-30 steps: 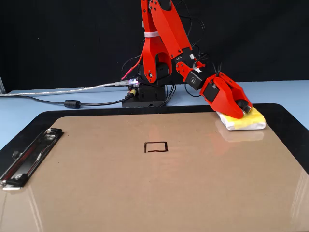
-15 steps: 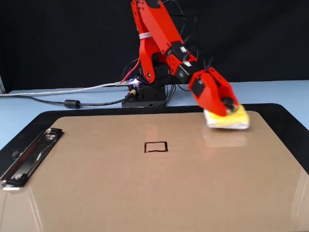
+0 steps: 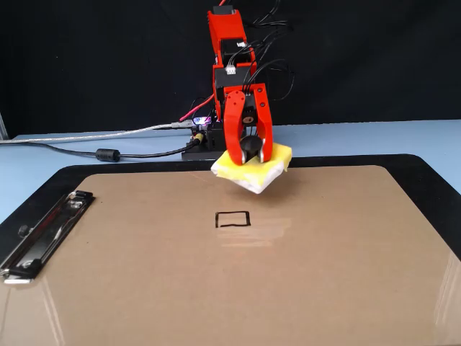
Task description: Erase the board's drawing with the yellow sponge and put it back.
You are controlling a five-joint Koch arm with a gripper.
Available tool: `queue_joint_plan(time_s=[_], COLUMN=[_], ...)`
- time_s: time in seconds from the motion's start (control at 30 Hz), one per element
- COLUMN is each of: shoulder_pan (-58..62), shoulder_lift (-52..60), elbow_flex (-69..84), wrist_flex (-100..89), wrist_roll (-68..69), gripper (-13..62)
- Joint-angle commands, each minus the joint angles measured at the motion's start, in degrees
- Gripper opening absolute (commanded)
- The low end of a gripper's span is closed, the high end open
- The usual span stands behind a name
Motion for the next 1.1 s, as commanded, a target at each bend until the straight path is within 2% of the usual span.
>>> queue_joint_plan(time_s=[0.0, 0.27, 0.5, 0.7, 0.77, 0.87, 1.07], shoulder_pan=[2.7, 6.4, 6.7, 8.9, 10.9, 11.5, 10.7], shoulder_lift=[-2.2, -15.6, -19.0, -41.6, -45.9, -42.5, -20.0], elbow_flex=[-1.6, 3.0, 5.0, -6.9, -9.4, -4.7, 16.7], wrist_flex=[-8.2, -26.2, -28.1, -41.5, -44.6, -44.9, -44.8], wrist_roll=[0.0, 0.3, 0.5, 0.6, 0.9, 0.9, 1.1], gripper=[-8.1, -8.1, -8.1, -8.1, -8.1, -8.1, -8.1])
